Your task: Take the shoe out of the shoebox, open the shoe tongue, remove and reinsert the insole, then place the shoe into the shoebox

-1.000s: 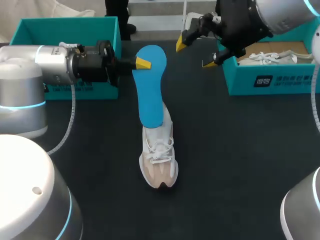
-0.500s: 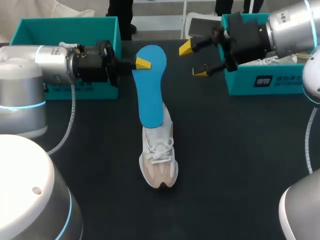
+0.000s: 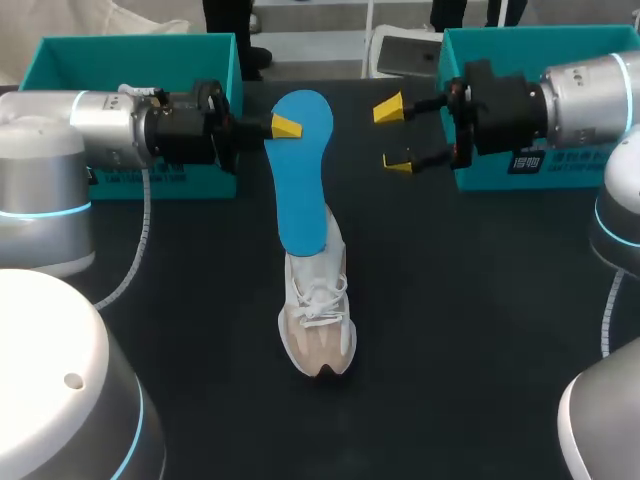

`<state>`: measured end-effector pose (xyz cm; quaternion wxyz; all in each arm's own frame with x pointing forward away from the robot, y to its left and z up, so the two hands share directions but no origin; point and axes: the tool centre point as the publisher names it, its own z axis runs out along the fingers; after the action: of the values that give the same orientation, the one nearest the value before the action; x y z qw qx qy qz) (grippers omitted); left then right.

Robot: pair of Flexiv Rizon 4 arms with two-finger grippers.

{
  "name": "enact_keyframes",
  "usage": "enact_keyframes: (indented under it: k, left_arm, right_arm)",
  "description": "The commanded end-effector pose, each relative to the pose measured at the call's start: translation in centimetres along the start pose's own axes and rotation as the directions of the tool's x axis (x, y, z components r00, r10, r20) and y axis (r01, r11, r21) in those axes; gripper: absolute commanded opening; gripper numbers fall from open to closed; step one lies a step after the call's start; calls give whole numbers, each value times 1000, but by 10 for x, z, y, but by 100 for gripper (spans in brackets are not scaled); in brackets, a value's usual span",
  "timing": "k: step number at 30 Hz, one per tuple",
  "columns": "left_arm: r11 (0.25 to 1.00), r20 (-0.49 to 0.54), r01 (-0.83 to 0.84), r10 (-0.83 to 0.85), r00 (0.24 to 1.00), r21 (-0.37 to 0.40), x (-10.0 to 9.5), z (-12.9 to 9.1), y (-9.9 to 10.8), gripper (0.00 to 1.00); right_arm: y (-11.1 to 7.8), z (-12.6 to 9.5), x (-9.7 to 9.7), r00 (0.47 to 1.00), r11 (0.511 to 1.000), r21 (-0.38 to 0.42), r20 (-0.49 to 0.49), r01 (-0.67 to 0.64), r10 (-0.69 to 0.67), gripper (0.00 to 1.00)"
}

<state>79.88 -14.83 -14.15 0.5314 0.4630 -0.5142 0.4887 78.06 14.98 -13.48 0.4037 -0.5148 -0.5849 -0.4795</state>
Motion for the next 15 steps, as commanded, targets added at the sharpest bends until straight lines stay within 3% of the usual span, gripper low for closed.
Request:
enact_keyframes:
  k: [1,5,7,15]
  left_arm:
    - [1000,0,0,0,1000,0,-1,0,0,0]
    - [1000,0,0,0,1000,0,-1,0,0,0]
    - [1000,0,0,0,1000,0,-1,0,0,0]
    - [1000,0,0,0,1000,0,-1,0,0,0]
  right_arm:
    - [1,-3,-4,1000,1000,-1,7,-11,11,100]
    - [1,-5,-10,1000,1000,-18,-11,-19,19,100]
    - [4,-8,-7,1000,998,-69,4,11,-11,100]
    - [4,-8,-7,1000,998,-69,4,11,-11,100]
